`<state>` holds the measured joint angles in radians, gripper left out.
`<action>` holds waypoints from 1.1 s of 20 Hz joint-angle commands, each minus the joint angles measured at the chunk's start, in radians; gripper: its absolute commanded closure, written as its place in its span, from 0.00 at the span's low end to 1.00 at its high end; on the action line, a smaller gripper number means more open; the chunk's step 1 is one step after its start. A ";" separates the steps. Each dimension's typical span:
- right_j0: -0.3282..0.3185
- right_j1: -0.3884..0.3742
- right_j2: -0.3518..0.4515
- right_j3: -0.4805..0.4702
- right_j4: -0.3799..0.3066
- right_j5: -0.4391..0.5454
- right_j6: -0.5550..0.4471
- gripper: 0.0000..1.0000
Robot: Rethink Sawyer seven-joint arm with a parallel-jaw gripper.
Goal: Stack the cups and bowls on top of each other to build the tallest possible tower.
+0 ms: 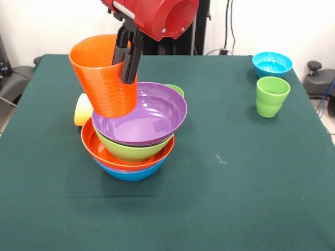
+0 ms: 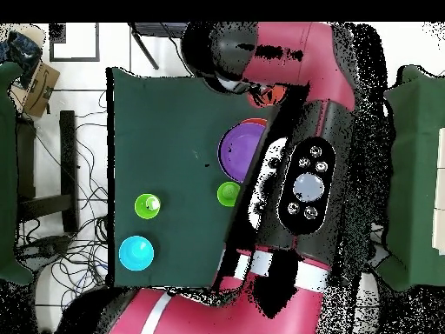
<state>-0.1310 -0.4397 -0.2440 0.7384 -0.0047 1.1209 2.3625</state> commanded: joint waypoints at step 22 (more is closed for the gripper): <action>0.004 -0.113 0.143 0.253 -0.089 -0.185 -0.381 1.00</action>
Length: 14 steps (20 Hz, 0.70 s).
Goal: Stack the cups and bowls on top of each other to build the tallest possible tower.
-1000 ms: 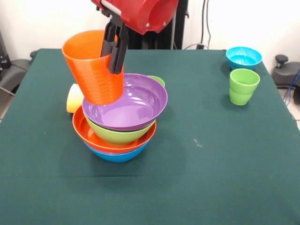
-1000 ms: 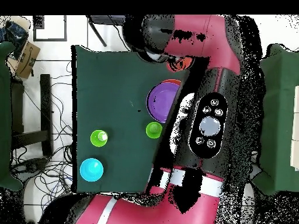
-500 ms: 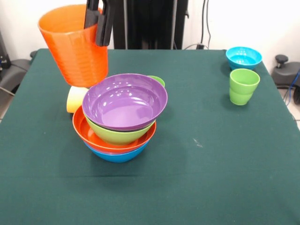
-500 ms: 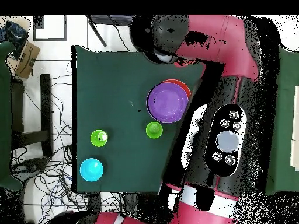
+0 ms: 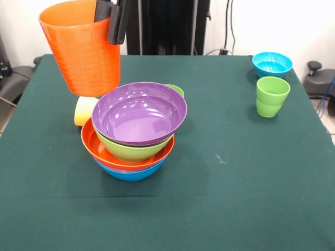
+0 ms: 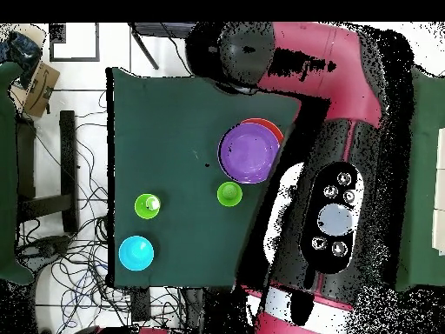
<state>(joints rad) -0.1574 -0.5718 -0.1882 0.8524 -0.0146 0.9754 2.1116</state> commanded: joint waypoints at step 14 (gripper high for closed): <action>0.040 0.047 0.084 0.122 -0.076 -0.042 -0.108 1.00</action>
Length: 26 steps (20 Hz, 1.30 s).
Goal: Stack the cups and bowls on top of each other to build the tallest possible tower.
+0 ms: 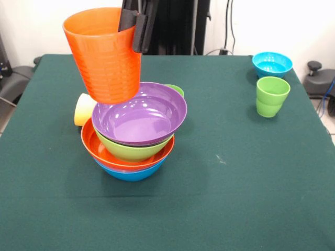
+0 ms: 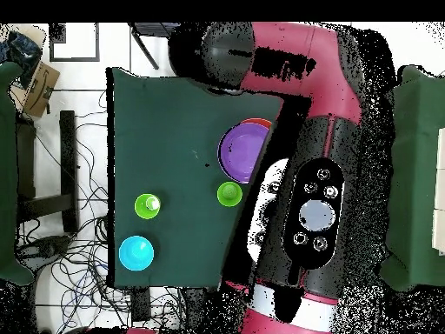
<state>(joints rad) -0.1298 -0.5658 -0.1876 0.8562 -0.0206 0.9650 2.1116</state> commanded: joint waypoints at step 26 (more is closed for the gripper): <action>0.016 0.071 0.091 0.145 -0.070 -0.084 -0.065 1.00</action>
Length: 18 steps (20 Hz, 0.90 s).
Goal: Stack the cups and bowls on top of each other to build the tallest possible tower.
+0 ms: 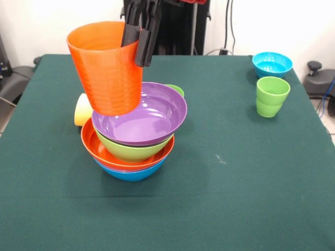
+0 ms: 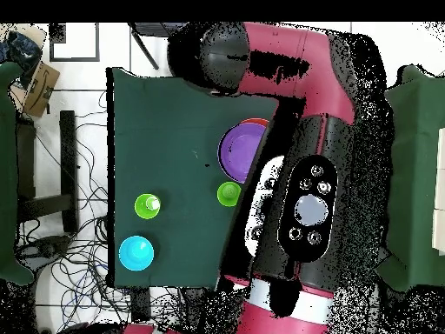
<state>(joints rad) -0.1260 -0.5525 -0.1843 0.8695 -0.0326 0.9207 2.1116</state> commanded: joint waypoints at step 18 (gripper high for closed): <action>0.028 0.059 0.072 0.130 -0.037 0.013 -0.022 1.00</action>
<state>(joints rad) -0.1190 -0.5378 -0.1842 0.8942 -0.0328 0.8971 2.1116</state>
